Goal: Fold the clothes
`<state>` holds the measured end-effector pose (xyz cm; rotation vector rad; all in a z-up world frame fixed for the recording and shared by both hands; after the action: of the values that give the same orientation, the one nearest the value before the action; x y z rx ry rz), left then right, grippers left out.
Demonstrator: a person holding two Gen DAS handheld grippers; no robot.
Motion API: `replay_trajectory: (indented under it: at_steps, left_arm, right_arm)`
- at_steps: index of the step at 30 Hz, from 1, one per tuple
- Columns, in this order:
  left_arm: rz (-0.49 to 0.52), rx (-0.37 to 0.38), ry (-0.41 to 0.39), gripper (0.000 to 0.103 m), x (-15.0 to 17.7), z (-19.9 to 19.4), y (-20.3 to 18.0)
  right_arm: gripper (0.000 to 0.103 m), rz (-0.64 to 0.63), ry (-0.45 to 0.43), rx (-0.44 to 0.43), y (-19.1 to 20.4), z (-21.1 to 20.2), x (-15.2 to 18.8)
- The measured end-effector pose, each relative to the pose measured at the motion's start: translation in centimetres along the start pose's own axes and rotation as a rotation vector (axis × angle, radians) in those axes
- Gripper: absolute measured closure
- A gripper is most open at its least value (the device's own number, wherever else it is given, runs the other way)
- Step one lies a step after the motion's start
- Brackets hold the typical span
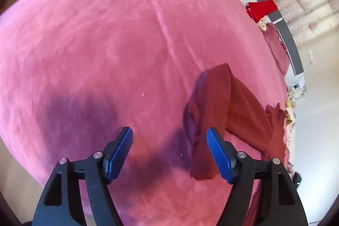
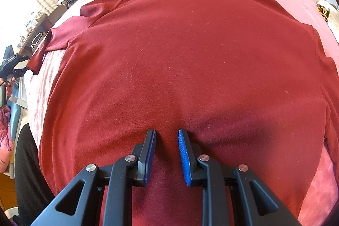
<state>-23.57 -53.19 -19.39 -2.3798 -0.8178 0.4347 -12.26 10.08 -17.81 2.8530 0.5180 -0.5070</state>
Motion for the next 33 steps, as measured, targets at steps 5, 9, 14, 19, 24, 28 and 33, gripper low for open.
replay_trajectory:
  at_steps: [5, 9, 14, 19, 24, 28, 33]
  left_arm:
    - [0.071, -0.011, 0.076, 0.024, 1.5, 2.1, -2.1]
    - [0.222, -0.155, 0.09, 0.069, 1.6, 3.0, -3.8]
    - [0.347, -0.305, -0.011, 0.092, -2.5, -0.2, -4.7]
    - [0.308, -0.364, -0.192, 0.092, -9.4, -4.8, -4.7]
    - [0.248, -0.524, -0.293, 0.092, -13.1, -7.6, -0.8]
    - [0.168, -0.595, -0.246, 0.092, -11.7, -7.3, 3.5]
    - [0.105, -0.325, -0.197, 0.05, -8.3, -4.1, 2.1]
  right_arm:
    - [0.08, -0.006, 0.009, 0.01, 0.1, 0.4, -0.5]
    - [0.081, -0.014, 0.015, 0.017, 0.2, 1.0, -1.0]
    - [0.081, -0.021, 0.014, 0.024, 0.3, 1.1, -1.1]
    - [0.081, -0.017, 0.008, 0.024, 0.2, 1.2, -1.0]
    - [0.08, -0.017, 0.011, 0.025, 0.2, 1.1, -1.1]
    - [0.081, -0.041, 0.05, 0.036, 0.2, 0.8, -2.0]
    - [0.081, -0.107, 0.0, 0.042, 0.9, -0.3, -6.4]
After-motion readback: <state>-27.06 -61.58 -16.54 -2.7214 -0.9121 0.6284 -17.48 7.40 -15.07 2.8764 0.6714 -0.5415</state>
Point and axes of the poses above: each gripper's, at about its wrist camera, not at the fingertips, and z roughly the way its jaws point, y to its left, x to its underside, the point moved 6 cm from there along z, roughly the way its jaws point, and after that the axes turned 13 degrees about -z, right-handed, at the moved point
